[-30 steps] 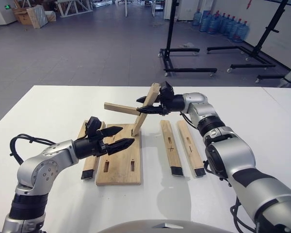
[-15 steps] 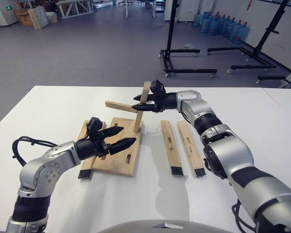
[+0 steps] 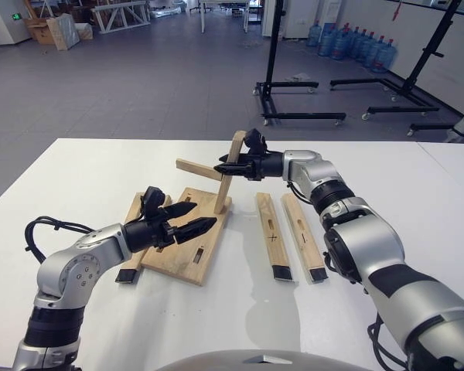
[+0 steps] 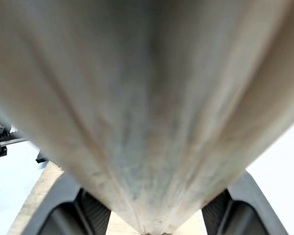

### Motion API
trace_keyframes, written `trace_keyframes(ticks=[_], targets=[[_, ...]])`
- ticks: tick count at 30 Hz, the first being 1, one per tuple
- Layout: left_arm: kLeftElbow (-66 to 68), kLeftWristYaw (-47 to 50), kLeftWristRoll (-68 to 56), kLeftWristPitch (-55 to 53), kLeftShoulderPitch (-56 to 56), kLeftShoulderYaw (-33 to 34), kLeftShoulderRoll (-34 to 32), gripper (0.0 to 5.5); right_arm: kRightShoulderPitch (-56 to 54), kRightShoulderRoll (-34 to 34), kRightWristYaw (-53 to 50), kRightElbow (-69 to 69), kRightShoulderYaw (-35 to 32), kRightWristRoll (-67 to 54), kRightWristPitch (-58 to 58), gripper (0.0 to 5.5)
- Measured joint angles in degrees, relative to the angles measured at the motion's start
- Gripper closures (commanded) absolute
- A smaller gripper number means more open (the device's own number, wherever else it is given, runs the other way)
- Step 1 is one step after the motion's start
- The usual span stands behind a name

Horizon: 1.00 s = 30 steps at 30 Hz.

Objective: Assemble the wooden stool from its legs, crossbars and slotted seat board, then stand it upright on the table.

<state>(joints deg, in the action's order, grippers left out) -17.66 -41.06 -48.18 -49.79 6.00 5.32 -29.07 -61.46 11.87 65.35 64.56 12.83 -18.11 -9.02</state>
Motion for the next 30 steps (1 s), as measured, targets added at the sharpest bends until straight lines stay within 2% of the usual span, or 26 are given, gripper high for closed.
trace_keyframes(ticks=[10, 11, 12, 13, 14, 15, 24, 28, 30], targets=[[2.22, -1.23, 0.06, 0.00, 2.12, -0.71, -0.04, 0.10, -0.82, 2.57, 2.75, 0.36, 2.46, -0.12, 4.45, 3.44], [2.33, -1.28, 0.21, 0.00, 2.34, -0.91, -0.04, 0.10, -0.68, 2.85, 2.80, 0.36, 2.45, -0.22, 4.46, 3.06], [2.35, -1.32, 0.42, 0.00, 2.64, -1.14, -0.04, 0.10, -0.34, 3.11, 2.75, 0.36, 2.65, -0.17, 4.64, 2.91], [2.36, -1.37, 0.63, 0.00, 2.84, -1.26, -0.04, 0.10, 0.25, 4.34, 2.07, 0.96, 4.94, 3.91, 4.67, 2.64], [2.45, -1.46, 1.29, 0.00, 3.27, -1.50, -0.28, 0.10, 4.43, 6.26, 0.39, 4.10, 8.27, 9.89, 3.80, 2.46], [2.67, -1.56, 1.62, -0.01, 3.35, -1.73, -0.92, 0.10, 9.13, 7.52, -0.64, 6.10, 8.53, 11.20, 4.06, 2.29], [3.12, -1.57, 2.27, -0.01, 4.02, -2.83, -0.77, 0.10, 8.93, 8.22, 1.53, 6.28, 1.42, 13.59, 0.41, 0.68], [3.19, -1.59, 2.25, -0.01, 4.09, -2.82, -0.57, 0.10, 8.12, 9.84, 3.38, 3.05, -1.65, 13.55, 0.07, 0.68], [3.22, -1.20, 0.78, -0.10, 6.13, -0.73, -0.24, 0.10, 7.84, 12.16, 4.57, -0.23, -3.58, 13.31, -1.65, 0.68]])
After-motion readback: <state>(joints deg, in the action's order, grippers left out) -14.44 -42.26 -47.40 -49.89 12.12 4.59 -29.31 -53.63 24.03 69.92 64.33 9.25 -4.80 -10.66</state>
